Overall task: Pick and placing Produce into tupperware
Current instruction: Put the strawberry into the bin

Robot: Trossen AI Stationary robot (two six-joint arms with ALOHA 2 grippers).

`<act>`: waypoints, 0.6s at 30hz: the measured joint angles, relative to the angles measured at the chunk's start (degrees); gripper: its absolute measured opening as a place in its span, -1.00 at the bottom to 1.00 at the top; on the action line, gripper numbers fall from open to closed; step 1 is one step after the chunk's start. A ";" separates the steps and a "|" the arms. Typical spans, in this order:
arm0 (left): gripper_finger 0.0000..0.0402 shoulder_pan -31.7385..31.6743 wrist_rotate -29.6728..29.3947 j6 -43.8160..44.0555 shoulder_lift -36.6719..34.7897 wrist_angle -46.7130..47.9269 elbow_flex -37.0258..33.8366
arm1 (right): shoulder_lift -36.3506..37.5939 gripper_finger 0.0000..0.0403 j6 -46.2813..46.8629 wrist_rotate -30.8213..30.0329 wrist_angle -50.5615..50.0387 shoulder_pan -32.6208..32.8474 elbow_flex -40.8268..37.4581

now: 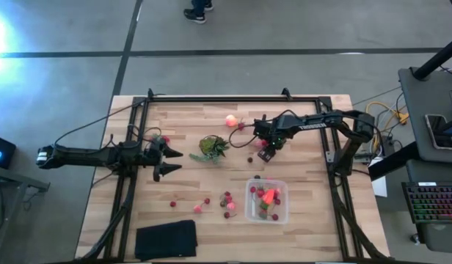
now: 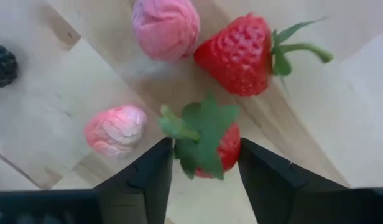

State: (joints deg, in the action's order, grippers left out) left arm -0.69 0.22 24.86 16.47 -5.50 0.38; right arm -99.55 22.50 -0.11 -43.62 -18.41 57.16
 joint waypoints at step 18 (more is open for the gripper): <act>0.38 0.00 -0.01 -0.01 0.00 0.01 0.00 | 7.87 -0.36 5.10 9.66 -3.20 3.74 3.48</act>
State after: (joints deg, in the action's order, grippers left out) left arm -0.69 0.21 24.85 16.47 -5.49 0.38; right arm -91.67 27.60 9.55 -46.83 -14.67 60.63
